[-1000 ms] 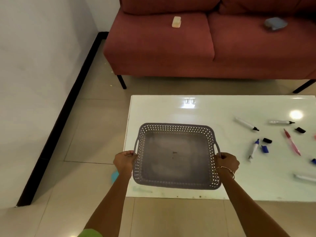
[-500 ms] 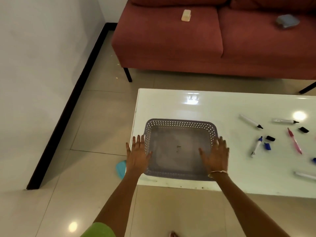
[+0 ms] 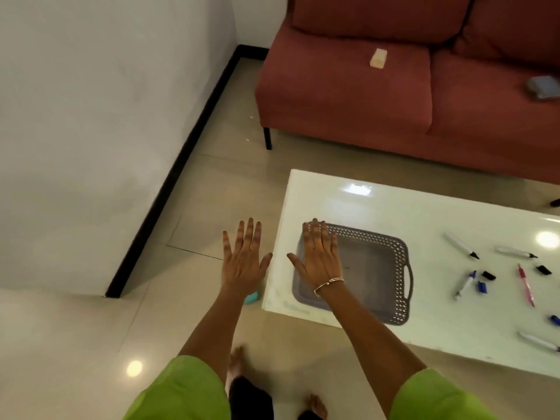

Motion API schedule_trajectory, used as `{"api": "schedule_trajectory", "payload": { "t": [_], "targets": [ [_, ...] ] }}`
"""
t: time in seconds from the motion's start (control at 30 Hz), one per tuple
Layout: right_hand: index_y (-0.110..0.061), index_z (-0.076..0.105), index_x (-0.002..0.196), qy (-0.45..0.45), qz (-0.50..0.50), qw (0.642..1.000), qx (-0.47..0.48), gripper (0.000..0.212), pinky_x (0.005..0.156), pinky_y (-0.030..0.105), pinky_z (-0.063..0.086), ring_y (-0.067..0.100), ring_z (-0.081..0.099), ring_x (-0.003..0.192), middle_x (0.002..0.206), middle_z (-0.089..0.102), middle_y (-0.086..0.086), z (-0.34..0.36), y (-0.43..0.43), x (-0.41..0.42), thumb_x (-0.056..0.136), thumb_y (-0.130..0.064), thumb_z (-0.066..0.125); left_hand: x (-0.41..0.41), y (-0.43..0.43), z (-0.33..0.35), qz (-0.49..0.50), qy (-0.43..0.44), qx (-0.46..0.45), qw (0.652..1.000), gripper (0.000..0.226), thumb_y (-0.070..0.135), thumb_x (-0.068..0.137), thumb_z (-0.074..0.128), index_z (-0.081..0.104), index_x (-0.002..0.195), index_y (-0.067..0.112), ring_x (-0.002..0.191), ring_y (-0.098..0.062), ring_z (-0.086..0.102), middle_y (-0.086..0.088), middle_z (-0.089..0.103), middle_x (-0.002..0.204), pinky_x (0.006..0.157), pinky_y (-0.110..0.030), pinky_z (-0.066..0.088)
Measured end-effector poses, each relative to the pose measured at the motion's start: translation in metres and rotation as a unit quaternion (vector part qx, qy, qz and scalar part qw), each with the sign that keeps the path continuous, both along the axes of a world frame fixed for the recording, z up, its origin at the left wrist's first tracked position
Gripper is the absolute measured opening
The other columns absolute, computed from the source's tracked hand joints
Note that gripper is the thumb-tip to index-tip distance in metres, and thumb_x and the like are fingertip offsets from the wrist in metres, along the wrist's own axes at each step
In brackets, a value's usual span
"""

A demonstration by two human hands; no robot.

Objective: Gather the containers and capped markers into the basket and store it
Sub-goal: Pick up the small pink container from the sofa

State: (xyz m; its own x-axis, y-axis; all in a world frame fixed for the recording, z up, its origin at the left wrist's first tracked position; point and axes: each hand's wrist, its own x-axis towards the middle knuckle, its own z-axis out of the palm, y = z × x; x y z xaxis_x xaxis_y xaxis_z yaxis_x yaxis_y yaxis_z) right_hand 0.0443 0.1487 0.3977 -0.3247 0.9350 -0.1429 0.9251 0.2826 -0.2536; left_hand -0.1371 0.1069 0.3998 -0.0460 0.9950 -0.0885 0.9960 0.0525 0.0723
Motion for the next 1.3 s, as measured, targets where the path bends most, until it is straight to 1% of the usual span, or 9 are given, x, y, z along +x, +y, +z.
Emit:
{"api": "schedule_trajectory", "payload": {
  "t": [0.2,0.4,0.57,0.73,0.87,0.97,1.03,1.17,1.3],
  "targets": [
    [-0.011,0.015,0.144,0.013,-0.033,0.999,0.026,0.086,0.115,0.053,0.008,0.033,0.009,0.143,0.153,0.017,0.017,0.036,0.069,-0.103,0.081,-0.068,-0.001,-0.11,0.091,0.056,-0.026,0.03,0.02,0.999,0.076,0.061,0.085,0.007,-0.012,0.144,0.017,0.144,-0.026,-0.004,-0.009,0.0,0.157,0.111,-0.052,-0.013],
    [-0.012,0.012,0.144,0.03,-0.113,0.993,0.022,0.082,0.116,0.051,0.008,0.034,0.007,0.143,0.154,0.014,0.016,0.051,0.142,-0.189,0.083,-0.067,0.011,-0.205,0.186,0.09,-0.068,0.042,0.023,0.997,0.077,0.059,0.086,0.01,-0.005,0.146,0.013,0.144,-0.027,0.001,-0.012,0.004,0.157,0.114,-0.057,-0.001],
    [-0.01,0.013,0.144,0.016,-0.146,0.988,0.035,0.081,0.115,0.052,0.011,0.034,0.01,0.143,0.153,0.016,0.018,0.057,0.217,-0.216,0.085,-0.066,0.011,-0.235,0.274,0.1,-0.108,0.056,0.022,0.992,0.079,0.061,0.083,0.003,-0.009,0.145,0.014,0.144,-0.026,-0.007,-0.01,-0.005,0.157,0.114,-0.056,-0.003],
    [-0.01,0.01,0.144,0.015,-0.177,0.983,0.037,0.079,0.116,0.052,0.009,0.034,0.006,0.143,0.154,0.013,0.018,0.051,0.301,-0.21,0.086,-0.062,0.022,-0.23,0.367,0.087,-0.141,0.041,0.01,0.989,0.079,0.061,0.083,0.004,-0.009,0.145,0.015,0.143,-0.024,-0.009,-0.009,-0.006,0.157,0.113,-0.055,-0.008],
    [-0.01,0.011,0.144,0.01,-0.204,0.979,0.023,0.083,0.115,0.053,0.008,0.034,0.007,0.143,0.154,0.014,0.018,0.04,0.383,-0.189,0.083,-0.066,0.009,-0.208,0.455,0.076,-0.161,0.014,-0.015,0.987,0.076,0.055,0.092,0.025,-0.011,0.145,0.015,0.143,-0.023,-0.013,-0.008,-0.009,0.157,0.114,-0.055,-0.009],
    [-0.01,0.01,0.145,0.008,-0.235,0.972,0.009,0.086,0.116,0.052,0.009,0.033,0.006,0.143,0.154,0.013,0.017,0.042,0.446,-0.169,0.081,-0.068,0.003,-0.181,0.525,0.074,-0.181,-0.012,-0.022,0.983,0.077,0.053,0.092,0.029,-0.012,0.145,0.015,0.143,-0.022,-0.012,-0.007,-0.009,0.157,0.112,-0.053,-0.013],
    [-0.011,0.009,0.145,0.016,-0.238,0.971,0.011,0.087,0.116,0.051,0.008,0.033,0.006,0.143,0.154,0.013,0.017,0.048,0.482,-0.156,0.08,-0.068,0.0,-0.164,0.567,0.074,-0.198,-0.017,-0.029,0.98,0.077,0.055,0.091,0.026,-0.013,0.144,0.016,0.143,-0.021,-0.013,-0.006,-0.01,0.157,0.111,-0.052,-0.014],
    [-0.012,0.007,0.145,0.013,-0.259,0.965,0.021,0.089,0.116,0.049,0.005,0.031,0.004,0.144,0.155,0.011,0.016,0.058,0.554,-0.124,0.078,-0.069,-0.005,-0.128,0.651,0.079,-0.224,-0.029,-0.018,0.974,0.081,0.061,0.081,0.008,-0.009,0.145,0.015,0.143,-0.022,-0.01,-0.007,-0.005,0.157,0.112,-0.052,-0.012],
    [-0.011,0.011,0.145,0.014,-0.294,0.955,0.03,0.094,0.116,0.05,0.008,0.033,0.008,0.143,0.154,0.015,0.018,0.054,0.631,-0.082,0.075,-0.07,-0.012,-0.084,0.744,0.076,-0.262,-0.022,-0.008,0.965,0.078,0.06,0.085,0.007,-0.011,0.145,0.014,0.143,-0.022,-0.013,-0.007,-0.008,0.157,0.114,-0.054,-0.01]
  ]
}}
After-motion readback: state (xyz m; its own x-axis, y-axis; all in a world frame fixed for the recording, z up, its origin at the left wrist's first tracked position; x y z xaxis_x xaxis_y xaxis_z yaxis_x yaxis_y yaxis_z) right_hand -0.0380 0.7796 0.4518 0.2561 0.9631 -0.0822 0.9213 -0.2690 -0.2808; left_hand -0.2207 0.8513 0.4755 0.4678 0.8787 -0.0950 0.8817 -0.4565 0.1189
